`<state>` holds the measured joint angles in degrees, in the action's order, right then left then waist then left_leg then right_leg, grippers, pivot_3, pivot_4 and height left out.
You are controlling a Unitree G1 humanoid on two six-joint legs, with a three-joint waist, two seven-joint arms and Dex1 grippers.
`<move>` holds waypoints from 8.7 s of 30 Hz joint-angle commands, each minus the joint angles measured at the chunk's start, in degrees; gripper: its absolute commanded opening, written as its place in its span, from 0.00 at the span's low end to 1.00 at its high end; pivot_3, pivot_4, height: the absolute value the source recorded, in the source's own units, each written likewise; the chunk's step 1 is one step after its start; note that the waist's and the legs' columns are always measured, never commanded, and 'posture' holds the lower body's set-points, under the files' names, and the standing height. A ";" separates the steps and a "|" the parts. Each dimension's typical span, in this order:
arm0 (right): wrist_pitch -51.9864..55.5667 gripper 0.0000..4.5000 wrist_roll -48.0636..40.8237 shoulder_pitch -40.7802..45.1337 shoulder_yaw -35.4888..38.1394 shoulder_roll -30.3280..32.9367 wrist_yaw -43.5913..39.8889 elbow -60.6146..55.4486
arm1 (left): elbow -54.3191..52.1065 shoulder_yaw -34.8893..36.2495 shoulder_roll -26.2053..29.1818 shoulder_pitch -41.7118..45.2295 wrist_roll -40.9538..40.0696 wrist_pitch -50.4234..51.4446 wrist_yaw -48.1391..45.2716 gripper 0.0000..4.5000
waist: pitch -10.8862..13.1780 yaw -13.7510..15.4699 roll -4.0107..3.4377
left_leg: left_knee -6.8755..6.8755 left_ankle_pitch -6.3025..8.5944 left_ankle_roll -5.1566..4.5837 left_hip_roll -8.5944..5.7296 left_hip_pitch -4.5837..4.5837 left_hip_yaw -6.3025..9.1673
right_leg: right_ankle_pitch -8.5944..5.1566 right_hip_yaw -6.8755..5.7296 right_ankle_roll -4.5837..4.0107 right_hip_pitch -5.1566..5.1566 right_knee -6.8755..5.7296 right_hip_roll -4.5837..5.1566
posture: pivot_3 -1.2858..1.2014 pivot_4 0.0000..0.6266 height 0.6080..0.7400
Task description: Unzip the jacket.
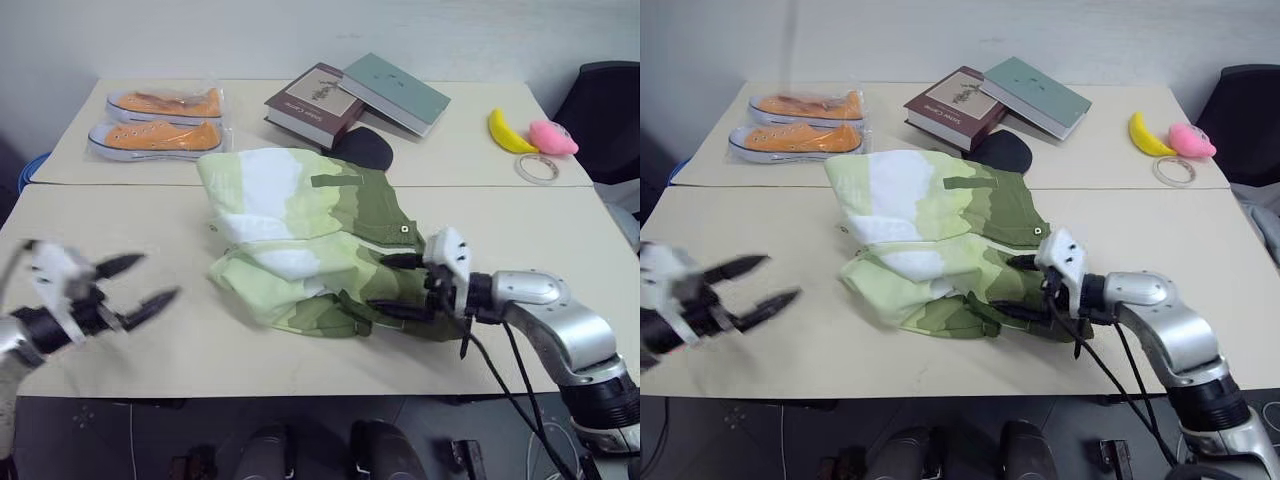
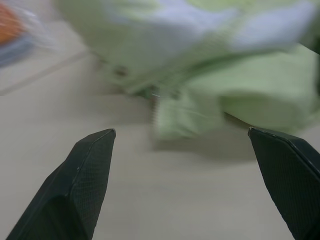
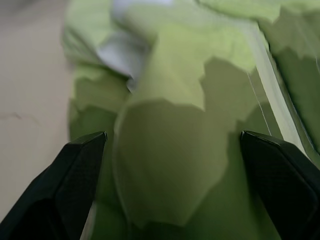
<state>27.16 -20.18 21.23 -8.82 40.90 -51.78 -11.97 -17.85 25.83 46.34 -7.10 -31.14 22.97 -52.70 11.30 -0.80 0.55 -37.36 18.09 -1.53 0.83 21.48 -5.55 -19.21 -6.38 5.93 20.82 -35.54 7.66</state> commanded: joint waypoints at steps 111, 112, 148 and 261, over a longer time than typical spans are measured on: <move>-29.50 1.00 -9.12 -32.88 35.96 -4.00 4.20 -12.44 | 39.03 -43.13 -37.32 40.76 33.27 -30.21 13.10 0.08 | -0.03 2.31 -0.11 | -0.88 -0.47 -0.48 -0.34 0.71 0.17 | 0.26 -0.70 0.48 0.22 -0.43 -0.19 | 0.52 0.24 1.00; -29.60 1.00 -9.02 -32.74 35.75 -4.00 4.36 -12.33 | 38.52 -42.70 -36.96 40.73 32.97 -29.85 12.86 0.01 | -0.03 2.31 -0.11 | -0.88 -0.47 -0.48 -0.35 0.71 0.17 | 0.26 -0.69 0.48 0.22 -0.43 -0.18 | 0.52 0.24 1.00; -22.74 1.00 -13.21 -30.10 30.13 -4.60 4.35 -14.32 | 6.58 -34.55 5.11 27.77 19.85 -4.58 -19.87 0.49 | -0.02 1.89 -0.12 | -0.85 -0.50 -0.40 -0.20 0.88 0.05 | 0.26 0.08 0.47 0.56 -0.52 -0.29 | 0.52 0.24 1.00; -14.47 0.07 6.29 13.57 13.08 16.57 -12.64 48.62 | 28.24 -36.04 -12.38 22.47 24.63 -9.50 1.20 0.96 | -0.42 0.59 -0.30 | -0.70 -0.36 -0.43 -0.25 -0.08 -0.02 | 0.27 -0.51 0.47 -0.39 -0.31 0.02 | 0.52 0.24 1.00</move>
<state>16.01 -15.50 34.32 0.68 54.57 -65.87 31.50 5.62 -7.93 32.99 19.37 -10.02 9.81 -52.23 10.88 -0.21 0.24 -38.01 17.77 -1.96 0.58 21.27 -5.60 -18.94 -6.85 6.39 20.34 -35.83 7.69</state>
